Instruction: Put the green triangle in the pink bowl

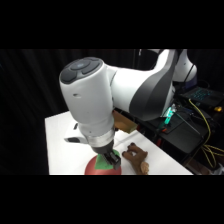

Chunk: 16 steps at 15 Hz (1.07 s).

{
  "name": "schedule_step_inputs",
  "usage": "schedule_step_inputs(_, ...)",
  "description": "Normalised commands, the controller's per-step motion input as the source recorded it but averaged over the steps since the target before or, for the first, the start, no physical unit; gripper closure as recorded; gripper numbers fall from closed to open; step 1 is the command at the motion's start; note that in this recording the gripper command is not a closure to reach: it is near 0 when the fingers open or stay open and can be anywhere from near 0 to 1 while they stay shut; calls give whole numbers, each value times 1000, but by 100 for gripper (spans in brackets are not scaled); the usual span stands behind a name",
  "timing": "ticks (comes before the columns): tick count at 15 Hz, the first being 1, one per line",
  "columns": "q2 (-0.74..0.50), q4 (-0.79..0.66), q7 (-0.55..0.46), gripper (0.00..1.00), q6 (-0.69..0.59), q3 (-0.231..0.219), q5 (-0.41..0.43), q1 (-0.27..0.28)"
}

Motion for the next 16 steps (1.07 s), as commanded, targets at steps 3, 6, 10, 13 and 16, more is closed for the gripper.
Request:
schedule_step_inputs(3,147,337,-211,100,-210,-26,-84,-5)
schedule_step_inputs(6,79,261,-145,0,-194,-21,-46,-26)
schedule_step_inputs(10,48,205,-102,0,-160,-3,-24,-17)
schedule_step_inputs(13,18,152,-81,0,-130,3,-20,-6)
schedule_step_inputs(16,-8,118,-71,0,-121,5,-19,-3)
